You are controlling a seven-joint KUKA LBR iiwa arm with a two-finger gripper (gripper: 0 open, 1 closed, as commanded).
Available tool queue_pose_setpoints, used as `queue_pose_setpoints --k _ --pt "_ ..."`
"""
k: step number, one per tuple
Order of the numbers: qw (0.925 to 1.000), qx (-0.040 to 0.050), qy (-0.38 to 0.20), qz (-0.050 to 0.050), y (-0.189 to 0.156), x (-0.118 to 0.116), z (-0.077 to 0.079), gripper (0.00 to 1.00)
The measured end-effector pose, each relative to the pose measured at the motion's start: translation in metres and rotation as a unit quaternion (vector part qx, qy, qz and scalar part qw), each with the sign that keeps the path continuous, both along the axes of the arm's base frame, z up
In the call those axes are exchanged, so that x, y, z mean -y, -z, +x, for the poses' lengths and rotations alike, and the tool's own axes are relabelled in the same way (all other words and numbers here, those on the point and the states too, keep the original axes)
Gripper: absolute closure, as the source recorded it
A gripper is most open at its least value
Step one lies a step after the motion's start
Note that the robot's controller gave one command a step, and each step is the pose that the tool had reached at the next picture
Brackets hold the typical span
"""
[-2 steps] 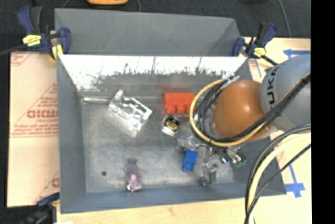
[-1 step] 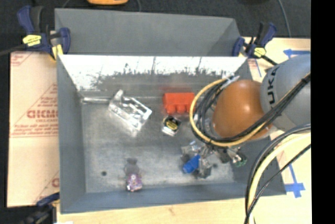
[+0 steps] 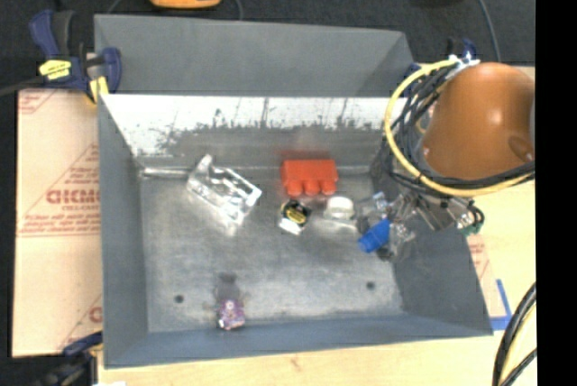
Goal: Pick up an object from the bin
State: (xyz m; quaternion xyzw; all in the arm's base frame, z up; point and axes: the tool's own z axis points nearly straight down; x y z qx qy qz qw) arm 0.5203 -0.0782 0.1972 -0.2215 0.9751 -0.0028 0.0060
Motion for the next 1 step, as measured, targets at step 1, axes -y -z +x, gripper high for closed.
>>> queue_pose_setpoints --k 1 --pt "0.9895 -0.0017 -0.145 -0.001 -0.0781 -0.0059 0.0030 1.00"
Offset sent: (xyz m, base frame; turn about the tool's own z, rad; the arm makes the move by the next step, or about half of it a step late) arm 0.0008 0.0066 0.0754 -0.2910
